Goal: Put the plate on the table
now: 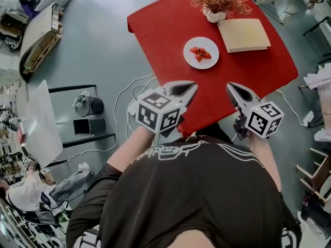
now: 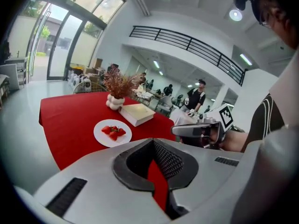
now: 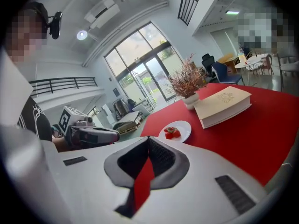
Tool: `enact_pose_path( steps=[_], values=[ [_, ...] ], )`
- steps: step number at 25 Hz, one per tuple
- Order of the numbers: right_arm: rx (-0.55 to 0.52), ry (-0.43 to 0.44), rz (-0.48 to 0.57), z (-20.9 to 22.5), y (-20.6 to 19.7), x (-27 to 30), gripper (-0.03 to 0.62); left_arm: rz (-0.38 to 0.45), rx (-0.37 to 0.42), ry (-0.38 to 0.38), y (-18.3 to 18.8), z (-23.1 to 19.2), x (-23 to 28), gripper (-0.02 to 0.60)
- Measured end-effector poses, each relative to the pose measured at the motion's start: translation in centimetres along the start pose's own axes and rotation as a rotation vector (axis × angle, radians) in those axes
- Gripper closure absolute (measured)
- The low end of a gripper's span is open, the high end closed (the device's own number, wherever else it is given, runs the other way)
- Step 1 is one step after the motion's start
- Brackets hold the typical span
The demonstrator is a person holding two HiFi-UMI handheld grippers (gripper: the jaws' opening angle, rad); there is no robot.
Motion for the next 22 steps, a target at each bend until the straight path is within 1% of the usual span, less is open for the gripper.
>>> enact_pose_path(
  steps=[3,6,9,15,22],
  values=[
    [-0.026,0.017,0.015,-2.3,0.0,-1.6,0.586,0.019,0.001,-0.042,-0.1,2.0,-1.8,0.575],
    [-0.050,0.046,0.013,-4.3,-0.5,-3.3,0.586,0.044,-0.002,-0.059,-0.4,3.6,-3.4,0.575],
    [-0.080,0.071,0.015,-5.9,-0.2,-4.4,0.586,0.076,-0.005,-0.053,-0.4,4.4,-4.5,0.575],
    [-0.113,0.096,0.043,-8.0,0.4,-6.3,0.586,0.105,-0.008,-0.037,-1.1,6.0,-6.2,0.575],
    [-0.121,0.109,0.060,-9.6,-0.2,-11.4,0.586,0.152,0.000,-0.041,-1.9,10.6,-7.7,0.575]
  ],
)
Point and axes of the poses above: the fingertips, and each gripper's own axes: x forward along the fingers, z to its right, y out of its top, the point moved 10 cm from there along -x, backward along the fingers, and after that the axes turned 12 degrees about z, right-handed, at the moved point
